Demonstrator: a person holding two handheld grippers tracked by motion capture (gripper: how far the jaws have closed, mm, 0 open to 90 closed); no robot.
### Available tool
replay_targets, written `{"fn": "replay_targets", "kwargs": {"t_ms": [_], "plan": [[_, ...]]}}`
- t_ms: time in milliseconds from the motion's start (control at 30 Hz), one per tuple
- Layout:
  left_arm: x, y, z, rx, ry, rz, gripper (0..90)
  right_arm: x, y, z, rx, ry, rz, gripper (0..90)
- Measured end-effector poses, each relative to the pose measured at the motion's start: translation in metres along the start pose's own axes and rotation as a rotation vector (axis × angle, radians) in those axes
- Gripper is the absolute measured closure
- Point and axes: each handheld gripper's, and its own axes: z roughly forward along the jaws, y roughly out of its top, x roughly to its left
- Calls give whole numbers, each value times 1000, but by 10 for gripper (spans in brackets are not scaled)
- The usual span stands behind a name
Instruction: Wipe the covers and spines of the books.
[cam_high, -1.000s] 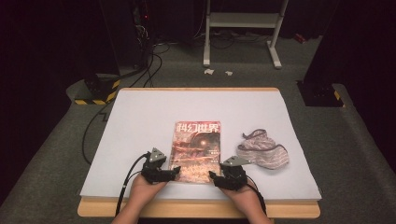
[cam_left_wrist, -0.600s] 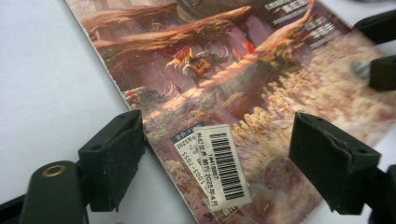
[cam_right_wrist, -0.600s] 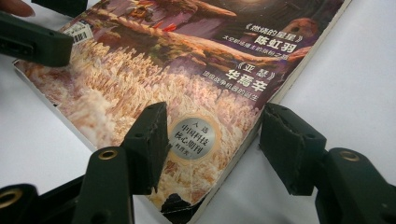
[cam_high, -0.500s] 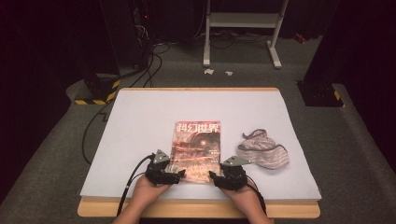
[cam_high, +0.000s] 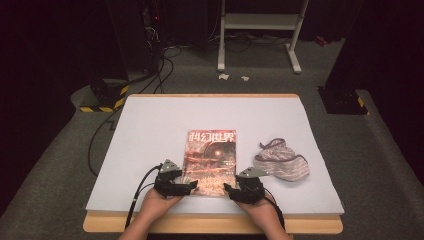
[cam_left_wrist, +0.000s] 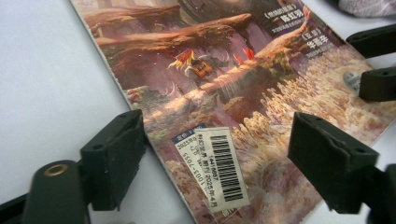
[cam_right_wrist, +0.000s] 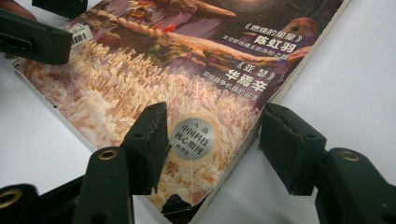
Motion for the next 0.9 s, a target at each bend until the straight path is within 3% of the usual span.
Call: {"fn": "replay_targets", "kwargs": {"t_ms": [200, 467, 700, 900], "plan": [[3, -1, -2, -18, -2, -34, 297, 0, 0, 0, -1, -4, 5, 418], [5, -1, -5, -40, -24, -59, 326, -1, 0, -1, -2, -6, 12, 415], [4, -1, -10, -101, -47, -76, 332, -1, -1, -1, -5, -10, 11, 417], [-3, 2, -17, -191, -72, -63, 358, -1, -1, -1, -7, -13, 10, 417]]}}
